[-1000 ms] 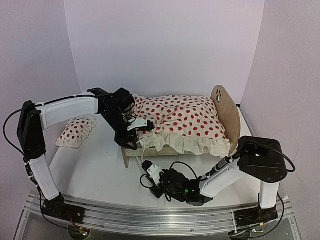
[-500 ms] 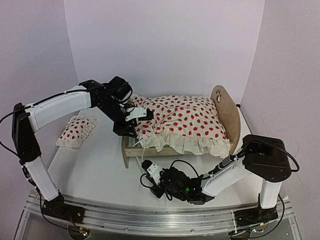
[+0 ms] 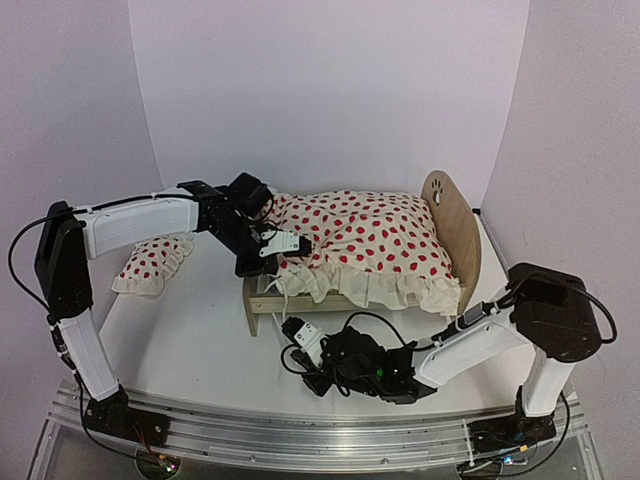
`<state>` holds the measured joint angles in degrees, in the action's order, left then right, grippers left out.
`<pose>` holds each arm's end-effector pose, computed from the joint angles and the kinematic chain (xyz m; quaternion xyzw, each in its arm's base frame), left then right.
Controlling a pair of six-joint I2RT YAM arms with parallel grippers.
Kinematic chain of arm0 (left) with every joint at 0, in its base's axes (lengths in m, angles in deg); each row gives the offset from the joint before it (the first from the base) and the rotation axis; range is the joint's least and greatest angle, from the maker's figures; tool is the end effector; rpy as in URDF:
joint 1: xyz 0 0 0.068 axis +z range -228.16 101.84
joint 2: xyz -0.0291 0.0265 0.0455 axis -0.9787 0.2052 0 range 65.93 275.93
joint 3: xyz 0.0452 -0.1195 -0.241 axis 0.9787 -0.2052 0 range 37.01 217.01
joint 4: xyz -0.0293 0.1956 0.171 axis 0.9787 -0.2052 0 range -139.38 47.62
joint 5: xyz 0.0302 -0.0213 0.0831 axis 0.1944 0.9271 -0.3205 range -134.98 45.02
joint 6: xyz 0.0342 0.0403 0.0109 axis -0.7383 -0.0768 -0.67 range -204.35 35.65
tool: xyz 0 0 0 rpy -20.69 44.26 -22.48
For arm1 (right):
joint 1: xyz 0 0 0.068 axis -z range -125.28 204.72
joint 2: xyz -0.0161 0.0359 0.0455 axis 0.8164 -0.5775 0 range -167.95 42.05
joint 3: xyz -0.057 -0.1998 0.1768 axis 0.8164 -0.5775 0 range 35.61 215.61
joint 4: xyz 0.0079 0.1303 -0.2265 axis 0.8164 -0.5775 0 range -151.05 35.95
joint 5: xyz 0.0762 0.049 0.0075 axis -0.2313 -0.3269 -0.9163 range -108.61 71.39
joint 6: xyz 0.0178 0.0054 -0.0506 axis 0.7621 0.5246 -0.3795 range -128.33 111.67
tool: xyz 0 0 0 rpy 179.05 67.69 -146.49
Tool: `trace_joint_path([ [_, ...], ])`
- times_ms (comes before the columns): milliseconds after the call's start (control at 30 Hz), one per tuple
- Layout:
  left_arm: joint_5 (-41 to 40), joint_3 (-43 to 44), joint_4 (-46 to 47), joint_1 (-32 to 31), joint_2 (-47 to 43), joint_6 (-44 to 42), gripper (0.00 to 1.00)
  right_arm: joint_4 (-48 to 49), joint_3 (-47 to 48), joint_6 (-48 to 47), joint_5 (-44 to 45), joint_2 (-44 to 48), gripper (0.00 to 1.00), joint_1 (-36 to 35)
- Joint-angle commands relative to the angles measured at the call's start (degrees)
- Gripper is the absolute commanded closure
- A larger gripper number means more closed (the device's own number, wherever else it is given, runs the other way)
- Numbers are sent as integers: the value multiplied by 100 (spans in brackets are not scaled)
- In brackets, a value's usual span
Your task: Set up the pet bed
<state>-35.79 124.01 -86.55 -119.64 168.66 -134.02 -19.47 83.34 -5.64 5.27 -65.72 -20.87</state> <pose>0.2847 -0.2593 0.2678 0.7020 0.6589 -0.0587 0.2637 0.1064 0.3558 0.1368 -0.4026 0.7311 0.1940 0.5156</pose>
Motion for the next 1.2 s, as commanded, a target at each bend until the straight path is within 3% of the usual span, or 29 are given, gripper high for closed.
trace_joint_path([
  [0,170,-22,-281,274,-566,-319,100,-406,160,66,-518,319,100,-50],
  [200,-44,-28,-838,553,-1041,-1000,100,-800,343,77,-1193,431,100,-52],
  [500,-276,-848,-531,559,-1236,-1400,100,-914,643,96,-1813,344,100,-52],
  [533,-328,-891,-417,560,-1196,-1324,97,-913,656,105,-1854,345,100,-52],
  [633,-381,-614,-271,562,-1062,-967,70,-912,637,159,-1941,442,100,-52],
  [700,31,-231,-375,551,-1050,-757,61,-912,566,194,-1934,548,100,-52],
  [833,1170,-53,-549,302,-1383,-761,71,-909,437,252,-1867,691,100,-52],
  [933,1084,-804,-353,-399,-1753,-1018,78,-909,421,324,-1868,695,100,-52],
  [1033,799,-1312,-39,-620,-1719,-1055,69,-916,421,360,-1868,694,100,-55],
  [1167,433,-1316,398,-626,-1386,-890,60,-911,356,382,-1946,742,100,-53],
])
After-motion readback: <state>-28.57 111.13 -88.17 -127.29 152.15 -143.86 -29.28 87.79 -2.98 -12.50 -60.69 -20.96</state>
